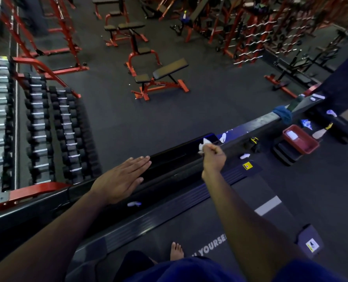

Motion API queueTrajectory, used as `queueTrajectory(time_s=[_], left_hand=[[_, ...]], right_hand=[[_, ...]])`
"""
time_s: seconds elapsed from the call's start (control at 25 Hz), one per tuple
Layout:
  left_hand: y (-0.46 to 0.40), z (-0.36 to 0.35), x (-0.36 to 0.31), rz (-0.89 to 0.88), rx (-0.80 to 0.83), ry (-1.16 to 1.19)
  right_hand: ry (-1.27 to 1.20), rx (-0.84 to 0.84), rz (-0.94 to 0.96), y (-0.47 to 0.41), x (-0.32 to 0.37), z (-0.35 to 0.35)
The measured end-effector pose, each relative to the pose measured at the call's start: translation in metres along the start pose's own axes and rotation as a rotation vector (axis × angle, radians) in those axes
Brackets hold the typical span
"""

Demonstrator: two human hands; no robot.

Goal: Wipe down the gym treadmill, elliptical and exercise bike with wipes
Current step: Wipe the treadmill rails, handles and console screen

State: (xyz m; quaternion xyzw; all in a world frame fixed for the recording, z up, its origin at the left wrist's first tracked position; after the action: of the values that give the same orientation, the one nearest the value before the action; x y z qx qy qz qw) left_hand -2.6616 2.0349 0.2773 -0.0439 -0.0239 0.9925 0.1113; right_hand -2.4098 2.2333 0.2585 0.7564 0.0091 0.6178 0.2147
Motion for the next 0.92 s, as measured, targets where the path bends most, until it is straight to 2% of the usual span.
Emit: queueTrajectory(time_s=[0.12,0.24,0.4,0.48,0.56,0.68,0.84,0.92], left_hand=[[0.001,0.0,0.001,-0.007,0.014,-0.002],[0.001,0.005,-0.001,-0.014,0.011,0.028],[0.016,0.012,0.002,-0.024,0.041,0.081],[0.047,0.015,0.013,-0.031,0.037,0.046],[0.078,0.019,0.024,-0.045,0.037,0.009],[0.097,0.023,0.033,-0.023,0.035,-0.011],[0.096,0.02,0.033,-0.004,0.031,0.003],[0.098,0.021,0.036,0.016,0.027,0.028]], right_hand=[[-0.096,0.079,-0.152,0.059,-0.05,-0.024],[-0.076,0.263,-0.279,0.112,-0.088,-0.046],[0.014,0.406,-0.252,0.109,-0.084,-0.039],[0.019,0.351,-0.173,0.087,-0.069,-0.025],[0.028,0.222,-0.092,0.06,-0.051,-0.011],[0.137,0.105,0.01,0.038,-0.039,-0.001],[0.115,0.074,-0.111,0.061,-0.08,-0.011],[0.142,0.109,-0.181,0.093,-0.114,-0.029]])
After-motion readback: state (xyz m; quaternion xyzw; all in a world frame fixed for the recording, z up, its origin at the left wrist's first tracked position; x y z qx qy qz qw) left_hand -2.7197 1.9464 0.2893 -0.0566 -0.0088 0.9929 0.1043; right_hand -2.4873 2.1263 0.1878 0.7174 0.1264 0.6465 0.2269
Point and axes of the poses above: each hand's wrist, its own y-axis away from the middle knuckle, its own z-axis out of the back of the hand, x = y × z, the point moved 6 cm from there along -y, towards the middle knuckle, and after that the axes turned 7 degrees about -y, right-handed, at the moved point
